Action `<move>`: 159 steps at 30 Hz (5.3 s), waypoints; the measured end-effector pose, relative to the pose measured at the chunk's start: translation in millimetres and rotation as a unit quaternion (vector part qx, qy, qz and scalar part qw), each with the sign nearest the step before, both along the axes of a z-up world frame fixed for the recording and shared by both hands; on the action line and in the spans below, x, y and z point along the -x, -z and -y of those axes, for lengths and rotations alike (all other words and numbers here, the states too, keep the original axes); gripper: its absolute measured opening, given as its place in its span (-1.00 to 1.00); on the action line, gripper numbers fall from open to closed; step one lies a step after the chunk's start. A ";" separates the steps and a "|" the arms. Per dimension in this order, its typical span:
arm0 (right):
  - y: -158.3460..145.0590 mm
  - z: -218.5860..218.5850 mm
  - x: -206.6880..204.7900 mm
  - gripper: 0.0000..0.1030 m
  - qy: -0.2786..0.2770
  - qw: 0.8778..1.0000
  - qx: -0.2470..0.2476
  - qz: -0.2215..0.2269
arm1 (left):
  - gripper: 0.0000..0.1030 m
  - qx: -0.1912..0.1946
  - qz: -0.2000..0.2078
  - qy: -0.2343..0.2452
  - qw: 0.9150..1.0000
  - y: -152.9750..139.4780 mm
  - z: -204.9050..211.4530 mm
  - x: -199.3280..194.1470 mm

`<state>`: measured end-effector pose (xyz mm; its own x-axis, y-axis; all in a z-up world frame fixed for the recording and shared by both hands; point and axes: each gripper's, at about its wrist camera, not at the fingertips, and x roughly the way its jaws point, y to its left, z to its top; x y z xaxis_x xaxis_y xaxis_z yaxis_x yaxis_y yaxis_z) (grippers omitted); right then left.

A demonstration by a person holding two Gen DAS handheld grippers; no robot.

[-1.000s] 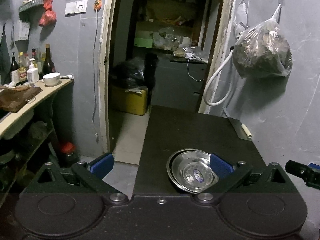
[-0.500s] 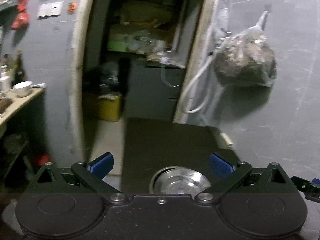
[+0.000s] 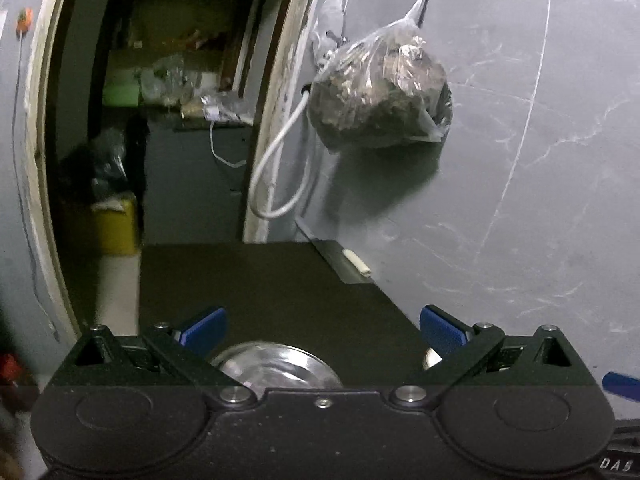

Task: Organize plates and bowls
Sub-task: 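Raise both tools and move them toward the remaining white bowls, then close the left tool on the rim of the red-rimmed white bowl, then lift the red-rimmed bowl with the left tool and carry it to the steel bowl, then lower the red-rimmed bowl with the left tool into the nested bowls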

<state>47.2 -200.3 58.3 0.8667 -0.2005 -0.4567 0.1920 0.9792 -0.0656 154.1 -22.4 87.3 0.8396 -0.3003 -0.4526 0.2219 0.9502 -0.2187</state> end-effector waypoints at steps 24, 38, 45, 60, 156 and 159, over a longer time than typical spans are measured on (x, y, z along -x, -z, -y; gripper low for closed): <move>79.6 86.7 -86.1 1.00 -0.035 0.989 -0.130 -0.054 | 0.98 -0.145 -0.088 -0.017 0.985 43.2 87.4 -78.2; 124.4 136.5 -124.6 0.88 0.038 0.978 -0.193 -0.065 | 0.98 -0.182 -0.152 0.037 0.971 89.6 163.6 -131.4; 138.2 140.6 -142.0 0.63 0.034 0.975 -0.209 -0.073 | 0.98 -0.170 -0.161 0.065 0.970 100.7 189.6 -151.5; 144.6 151.2 -170.8 0.26 0.035 0.974 -0.207 -0.087 | 0.86 -0.101 -0.223 0.138 0.960 149.2 220.9 -196.9; 88.1 -85.7 -20.0 -0.46 -0.349 0.905 -0.050 -0.239 | -0.62 -0.026 -0.261 -0.063 0.963 110.1 -20.7 94.8; 89.4 -87.4 -23.5 -0.47 -0.354 0.901 -0.047 -0.246 | -0.62 -0.025 -0.267 -0.070 0.961 111.6 -20.6 91.7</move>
